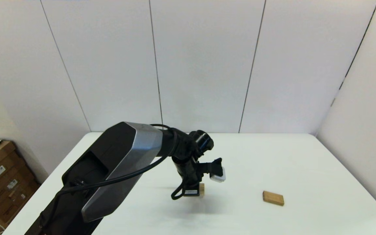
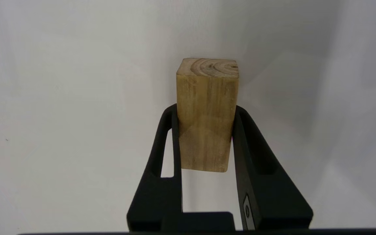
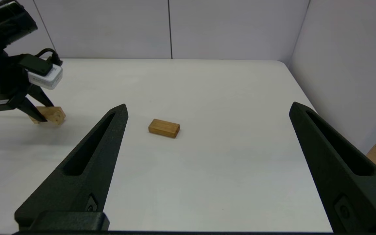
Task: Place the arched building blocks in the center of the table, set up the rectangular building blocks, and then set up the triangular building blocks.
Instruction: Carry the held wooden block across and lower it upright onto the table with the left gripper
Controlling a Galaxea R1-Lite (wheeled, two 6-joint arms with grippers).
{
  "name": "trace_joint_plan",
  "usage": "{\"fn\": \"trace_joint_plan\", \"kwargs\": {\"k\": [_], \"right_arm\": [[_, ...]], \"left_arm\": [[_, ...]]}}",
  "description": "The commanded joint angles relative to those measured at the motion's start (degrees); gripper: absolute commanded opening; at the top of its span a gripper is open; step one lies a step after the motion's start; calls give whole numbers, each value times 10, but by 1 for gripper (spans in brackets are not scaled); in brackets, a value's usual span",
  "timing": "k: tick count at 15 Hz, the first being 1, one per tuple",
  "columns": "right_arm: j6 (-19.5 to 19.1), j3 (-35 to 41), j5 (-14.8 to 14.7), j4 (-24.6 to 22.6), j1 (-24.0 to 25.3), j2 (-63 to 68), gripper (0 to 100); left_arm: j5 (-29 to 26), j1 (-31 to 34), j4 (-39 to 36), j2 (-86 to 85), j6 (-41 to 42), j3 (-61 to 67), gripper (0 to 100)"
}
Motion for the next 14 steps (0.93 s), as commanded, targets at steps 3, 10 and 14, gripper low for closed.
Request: {"fn": "trace_joint_plan", "kwargs": {"k": [3,10,14], "right_arm": [[0,0,0,0,0,0,100],[0,0,0,0,0,-1,100],[0,0,0,0,0,0,100]], "left_arm": [[14,-8,-12,8,-4,0,0],[22,-9,-13,8,-7,0,0],[39,-13,-20,12,-7,0,0]]}}
